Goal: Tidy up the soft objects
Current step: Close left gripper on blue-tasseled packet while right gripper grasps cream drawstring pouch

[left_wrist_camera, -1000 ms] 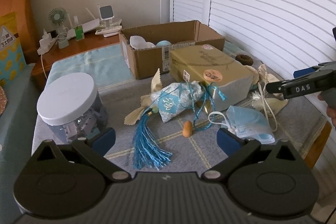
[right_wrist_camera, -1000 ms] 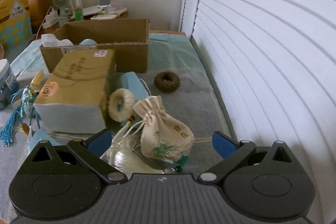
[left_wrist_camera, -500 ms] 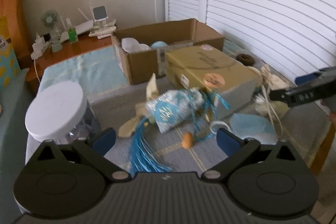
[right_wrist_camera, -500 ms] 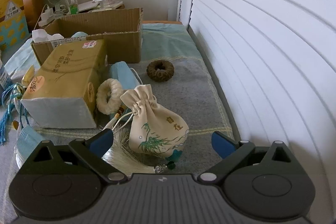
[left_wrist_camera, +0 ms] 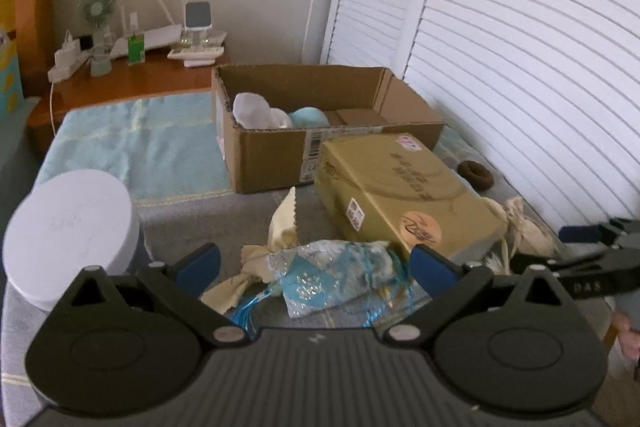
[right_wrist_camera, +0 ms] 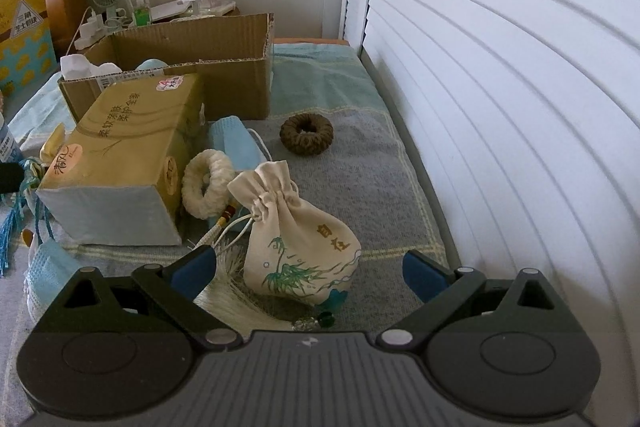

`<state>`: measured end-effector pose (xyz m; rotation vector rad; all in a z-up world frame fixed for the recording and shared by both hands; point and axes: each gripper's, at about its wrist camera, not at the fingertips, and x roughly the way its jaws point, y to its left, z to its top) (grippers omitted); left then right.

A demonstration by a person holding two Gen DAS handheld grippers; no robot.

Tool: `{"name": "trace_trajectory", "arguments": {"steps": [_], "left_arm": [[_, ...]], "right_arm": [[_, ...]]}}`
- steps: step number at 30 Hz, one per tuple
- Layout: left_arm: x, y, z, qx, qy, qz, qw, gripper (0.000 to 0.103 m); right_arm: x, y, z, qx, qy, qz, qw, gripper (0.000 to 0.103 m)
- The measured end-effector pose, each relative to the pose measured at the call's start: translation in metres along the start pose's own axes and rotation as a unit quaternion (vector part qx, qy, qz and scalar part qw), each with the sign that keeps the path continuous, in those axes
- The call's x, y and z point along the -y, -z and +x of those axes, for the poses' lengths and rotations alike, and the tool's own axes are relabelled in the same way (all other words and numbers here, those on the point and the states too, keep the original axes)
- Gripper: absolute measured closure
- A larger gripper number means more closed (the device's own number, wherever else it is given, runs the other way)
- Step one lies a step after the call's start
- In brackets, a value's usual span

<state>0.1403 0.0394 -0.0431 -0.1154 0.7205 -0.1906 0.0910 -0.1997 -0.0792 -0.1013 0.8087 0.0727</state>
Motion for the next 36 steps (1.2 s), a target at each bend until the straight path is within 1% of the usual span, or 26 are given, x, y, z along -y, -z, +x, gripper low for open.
{"name": "trace_trajectory", "arguments": {"steps": [2,6,8,11,14,18,22,24,26,28,30,31,36], "left_arm": [[-0.002,0.0,0.006,-0.005,-0.006,-0.001,1.0,0.003],[-0.006,0.006,0.012,-0.023,-0.046,0.016,0.9985,0.003],[-0.01,0.009,0.011,-0.031,-0.057,0.018,0.9977,0.003],[-0.011,0.014,0.008,-0.033,-0.059,0.02,0.9976,0.003],[-0.006,0.019,0.009,-0.032,-0.063,0.034,0.9969,0.005],[0.004,0.023,0.014,-0.033,-0.06,0.043,0.9967,0.015],[0.009,0.024,0.016,-0.03,-0.063,0.044,0.9966,0.018],[0.009,0.024,0.019,-0.03,-0.064,0.043,0.9966,0.022],[0.008,0.024,0.021,-0.032,-0.065,0.037,0.9967,0.025],[0.008,0.025,0.022,-0.031,-0.065,0.035,0.9968,0.026],[0.009,0.025,0.023,-0.032,-0.063,0.034,0.9969,0.028],[0.008,0.026,0.022,-0.032,-0.063,0.035,0.9969,0.029],[0.008,0.025,0.021,-0.034,-0.057,0.036,0.9972,0.036]], "right_arm": [[0.0,0.0,0.0,0.0,0.0,-0.001,1.0,0.001],[0.001,-0.002,-0.001,0.002,0.002,-0.002,1.0,0.001],[0.0,-0.002,-0.001,0.004,0.002,-0.002,1.0,0.001],[0.0,-0.003,-0.001,0.005,0.001,-0.004,1.0,0.001],[-0.001,-0.003,0.0,0.004,0.0,-0.005,1.0,0.001],[-0.002,-0.001,0.0,0.004,-0.001,-0.007,1.0,0.001],[-0.002,-0.001,0.001,0.006,0.002,-0.008,1.0,0.001],[-0.001,-0.001,0.001,0.007,0.0,-0.006,1.0,0.003],[0.001,0.0,0.003,0.006,-0.004,-0.003,1.0,0.006],[0.002,0.0,0.005,0.004,-0.006,-0.002,1.0,0.008],[0.003,0.0,0.006,0.002,-0.008,-0.001,1.0,0.012],[0.003,0.001,0.006,0.001,-0.01,0.0,1.0,0.016],[0.002,0.002,0.007,-0.004,-0.018,-0.005,1.0,0.032]]}}
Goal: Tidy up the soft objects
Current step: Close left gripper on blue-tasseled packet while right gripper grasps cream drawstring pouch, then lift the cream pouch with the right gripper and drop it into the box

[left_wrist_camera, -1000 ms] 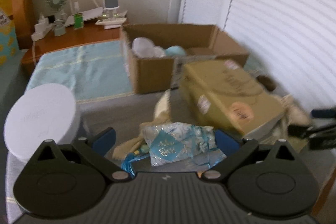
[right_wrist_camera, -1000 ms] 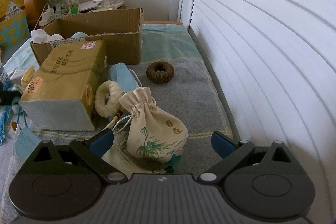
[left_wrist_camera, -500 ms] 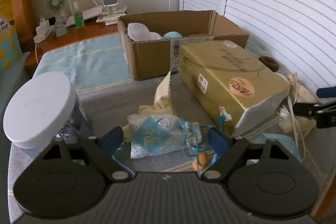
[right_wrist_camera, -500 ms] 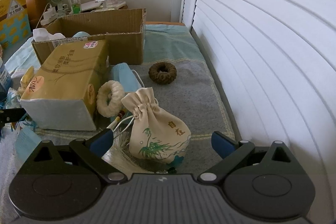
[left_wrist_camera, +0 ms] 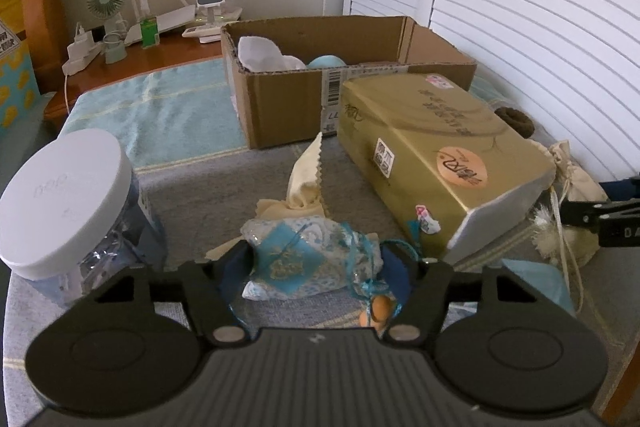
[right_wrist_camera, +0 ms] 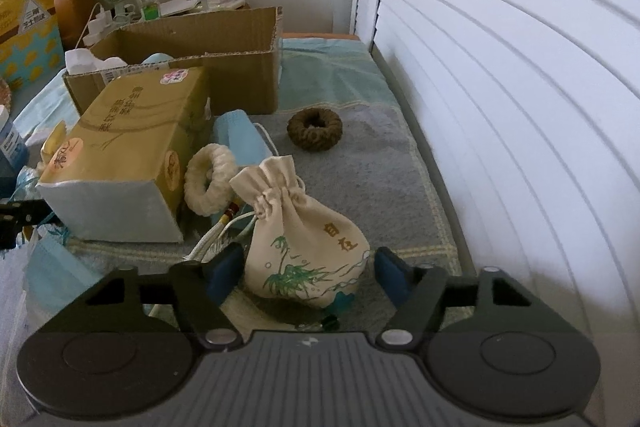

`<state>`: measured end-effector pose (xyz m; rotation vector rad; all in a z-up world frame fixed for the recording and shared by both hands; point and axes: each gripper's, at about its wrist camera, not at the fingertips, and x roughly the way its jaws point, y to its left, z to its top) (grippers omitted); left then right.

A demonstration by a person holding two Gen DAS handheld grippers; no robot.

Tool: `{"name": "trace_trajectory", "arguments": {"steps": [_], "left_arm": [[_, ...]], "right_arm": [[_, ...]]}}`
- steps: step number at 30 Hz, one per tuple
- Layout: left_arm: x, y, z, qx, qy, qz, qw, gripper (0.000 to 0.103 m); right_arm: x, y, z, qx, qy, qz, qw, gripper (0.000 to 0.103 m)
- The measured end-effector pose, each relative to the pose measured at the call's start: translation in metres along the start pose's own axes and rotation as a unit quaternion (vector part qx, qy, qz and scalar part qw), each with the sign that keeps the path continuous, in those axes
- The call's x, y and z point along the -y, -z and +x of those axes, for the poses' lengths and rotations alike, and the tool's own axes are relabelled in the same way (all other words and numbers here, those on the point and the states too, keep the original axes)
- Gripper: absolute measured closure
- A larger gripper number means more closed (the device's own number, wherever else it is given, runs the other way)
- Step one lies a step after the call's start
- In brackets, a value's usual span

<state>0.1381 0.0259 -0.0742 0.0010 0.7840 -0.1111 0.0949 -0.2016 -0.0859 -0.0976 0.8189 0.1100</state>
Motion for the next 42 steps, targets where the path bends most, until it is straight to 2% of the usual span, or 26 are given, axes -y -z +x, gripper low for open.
{"name": "trace_trajectory", "arguments": {"steps": [2,5,12,20,29,36,42], "left_arm": [[0.0,0.0,-0.001,-0.001,0.001,0.005,1.0,0.038],[0.0,-0.002,-0.002,-0.006,0.005,0.012,0.9999,0.042],[-0.004,-0.006,-0.016,-0.016,0.018,0.05,0.9984,0.06],[-0.011,-0.011,-0.04,-0.013,0.04,0.071,0.9966,0.062],[-0.011,-0.012,-0.069,-0.004,0.067,0.084,0.9942,0.063],[-0.009,-0.008,-0.078,0.007,0.082,0.085,0.993,0.062],[-0.012,-0.005,-0.079,0.008,0.088,0.081,0.9928,0.062]], "right_arm": [[0.0,0.0,0.0,-0.002,-0.001,-0.002,1.0,0.039],[0.0,0.0,-0.003,0.002,0.001,-0.004,1.0,0.041],[0.003,-0.004,-0.024,0.02,0.01,-0.009,1.0,0.041],[-0.002,-0.009,-0.056,0.046,0.021,-0.037,0.998,0.041],[-0.012,-0.029,-0.086,0.079,0.009,-0.068,0.995,0.041],[-0.021,-0.068,-0.093,0.109,-0.012,-0.09,0.99,0.041],[-0.034,-0.118,-0.084,0.129,-0.028,-0.113,0.985,0.041]]}}
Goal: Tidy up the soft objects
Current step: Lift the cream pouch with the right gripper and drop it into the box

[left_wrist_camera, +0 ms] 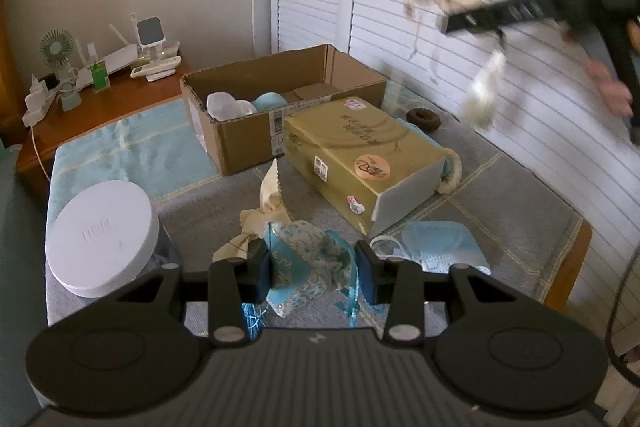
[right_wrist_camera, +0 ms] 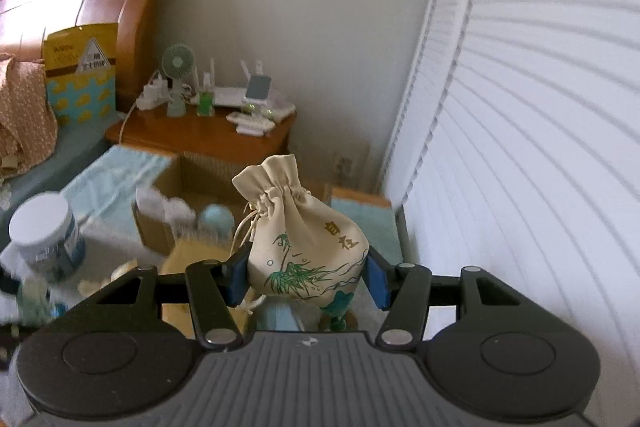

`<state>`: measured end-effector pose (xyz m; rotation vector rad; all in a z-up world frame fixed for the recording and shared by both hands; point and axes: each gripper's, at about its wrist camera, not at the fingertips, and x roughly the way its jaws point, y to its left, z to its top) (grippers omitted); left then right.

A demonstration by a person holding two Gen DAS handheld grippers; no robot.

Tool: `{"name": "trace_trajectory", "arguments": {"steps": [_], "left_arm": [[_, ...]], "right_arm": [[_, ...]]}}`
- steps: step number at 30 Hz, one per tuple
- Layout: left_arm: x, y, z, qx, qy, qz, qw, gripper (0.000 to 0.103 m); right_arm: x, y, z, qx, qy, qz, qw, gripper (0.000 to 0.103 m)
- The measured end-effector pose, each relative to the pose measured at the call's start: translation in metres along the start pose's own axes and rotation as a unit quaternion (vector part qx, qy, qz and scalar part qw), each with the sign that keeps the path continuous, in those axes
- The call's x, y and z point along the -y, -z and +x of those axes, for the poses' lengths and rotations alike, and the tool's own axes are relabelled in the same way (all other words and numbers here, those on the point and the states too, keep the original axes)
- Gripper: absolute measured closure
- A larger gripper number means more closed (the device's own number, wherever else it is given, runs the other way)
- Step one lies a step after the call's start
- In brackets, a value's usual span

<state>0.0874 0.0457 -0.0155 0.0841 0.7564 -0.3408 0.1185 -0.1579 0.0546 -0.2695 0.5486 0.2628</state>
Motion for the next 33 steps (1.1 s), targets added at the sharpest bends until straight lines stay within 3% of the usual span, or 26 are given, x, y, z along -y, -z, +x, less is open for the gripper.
{"name": "trace_trajectory", "arguments": {"steps": [9,15,24,30,33], "left_arm": [[-0.007,0.0,0.007,-0.003,0.0,-0.014,0.9999,0.062],[-0.015,-0.001,0.013,-0.006,-0.005,-0.029,0.9996,0.063],[-0.02,0.0,0.022,-0.015,-0.014,-0.043,0.9989,0.063],[-0.022,0.001,0.026,-0.021,-0.014,-0.044,0.9987,0.063],[-0.021,0.0,0.027,-0.023,-0.014,-0.041,0.9988,0.062]], "right_arm": [[-0.001,-0.072,0.058,0.016,-0.038,-0.012,0.999,0.041],[-0.01,-0.096,0.099,0.013,-0.073,-0.021,0.997,0.041],[-0.021,-0.076,0.165,-0.03,-0.089,-0.035,0.995,0.042],[-0.015,-0.057,0.182,-0.061,-0.085,-0.036,0.994,0.041],[-0.012,-0.047,0.182,-0.079,-0.076,-0.042,0.993,0.027]]}}
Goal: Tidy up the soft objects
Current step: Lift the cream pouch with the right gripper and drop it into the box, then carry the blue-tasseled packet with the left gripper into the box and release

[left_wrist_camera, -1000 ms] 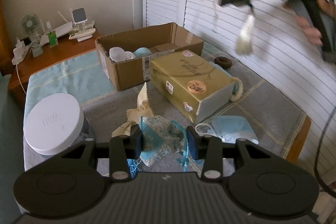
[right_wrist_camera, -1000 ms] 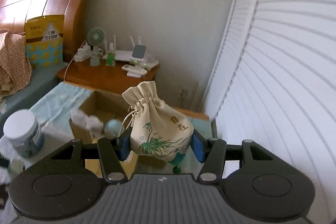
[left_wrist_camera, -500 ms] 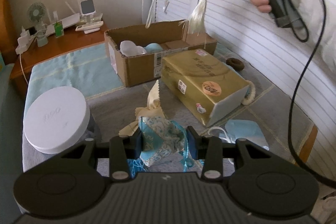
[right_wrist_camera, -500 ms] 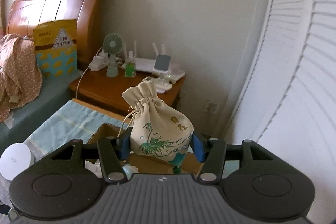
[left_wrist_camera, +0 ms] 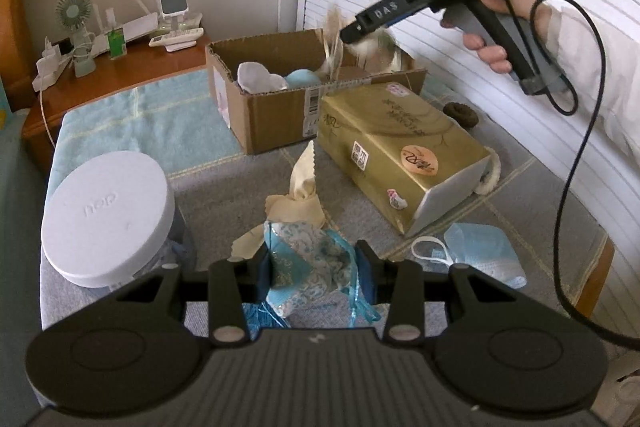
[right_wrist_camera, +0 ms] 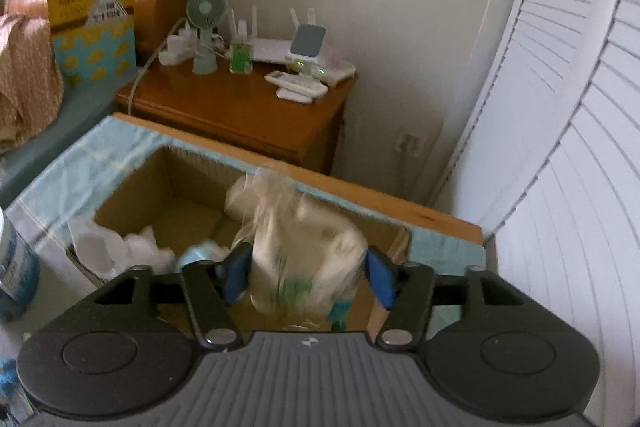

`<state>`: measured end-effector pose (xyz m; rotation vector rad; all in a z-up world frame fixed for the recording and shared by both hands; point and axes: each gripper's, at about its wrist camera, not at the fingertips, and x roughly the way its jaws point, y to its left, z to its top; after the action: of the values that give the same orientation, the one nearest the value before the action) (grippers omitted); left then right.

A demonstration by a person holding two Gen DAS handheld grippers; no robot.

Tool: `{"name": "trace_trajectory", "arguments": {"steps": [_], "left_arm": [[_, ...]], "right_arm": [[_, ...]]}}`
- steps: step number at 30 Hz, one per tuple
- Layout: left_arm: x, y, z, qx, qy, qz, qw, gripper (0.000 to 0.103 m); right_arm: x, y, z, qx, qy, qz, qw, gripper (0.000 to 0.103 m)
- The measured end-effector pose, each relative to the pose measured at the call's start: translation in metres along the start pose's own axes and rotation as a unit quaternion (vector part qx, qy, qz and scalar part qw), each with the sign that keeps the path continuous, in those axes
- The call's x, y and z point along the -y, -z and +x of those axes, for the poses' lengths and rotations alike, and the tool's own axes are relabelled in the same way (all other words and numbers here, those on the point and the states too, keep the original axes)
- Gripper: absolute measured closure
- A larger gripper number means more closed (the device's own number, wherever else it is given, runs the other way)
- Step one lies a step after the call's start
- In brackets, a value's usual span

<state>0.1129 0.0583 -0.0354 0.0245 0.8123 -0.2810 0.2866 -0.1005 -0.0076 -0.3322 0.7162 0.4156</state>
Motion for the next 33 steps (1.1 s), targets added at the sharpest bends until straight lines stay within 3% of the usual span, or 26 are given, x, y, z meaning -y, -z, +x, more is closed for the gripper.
{"name": "trace_trajectory", "arguments": {"steps": [1,6,8,10,23,33], "left_arm": [[0.0,0.0,0.0,0.0,0.001,0.002,1.0,0.062],[0.001,-0.002,-0.001,0.0,0.0,0.007,1.0,0.063],[0.002,-0.003,-0.002,0.0,0.004,0.009,1.0,0.062],[0.003,-0.005,-0.003,0.0,0.003,0.012,0.9999,0.062],[0.007,-0.028,-0.014,-0.006,0.015,0.022,0.9996,0.062],[0.011,-0.087,-0.016,0.018,0.031,0.028,0.999,0.062]], "right_arm": [[0.0,0.003,-0.002,0.001,0.007,0.0,1.0,0.019],[0.004,0.01,-0.019,0.001,0.031,0.028,0.999,0.015],[0.002,0.016,-0.028,0.002,0.045,0.035,0.998,0.004],[-0.003,0.024,-0.041,0.011,0.053,0.039,0.998,0.0],[-0.048,0.105,-0.115,0.022,0.039,0.082,0.996,0.0],[-0.061,0.146,-0.149,0.031,0.026,0.102,0.994,0.0]]}}
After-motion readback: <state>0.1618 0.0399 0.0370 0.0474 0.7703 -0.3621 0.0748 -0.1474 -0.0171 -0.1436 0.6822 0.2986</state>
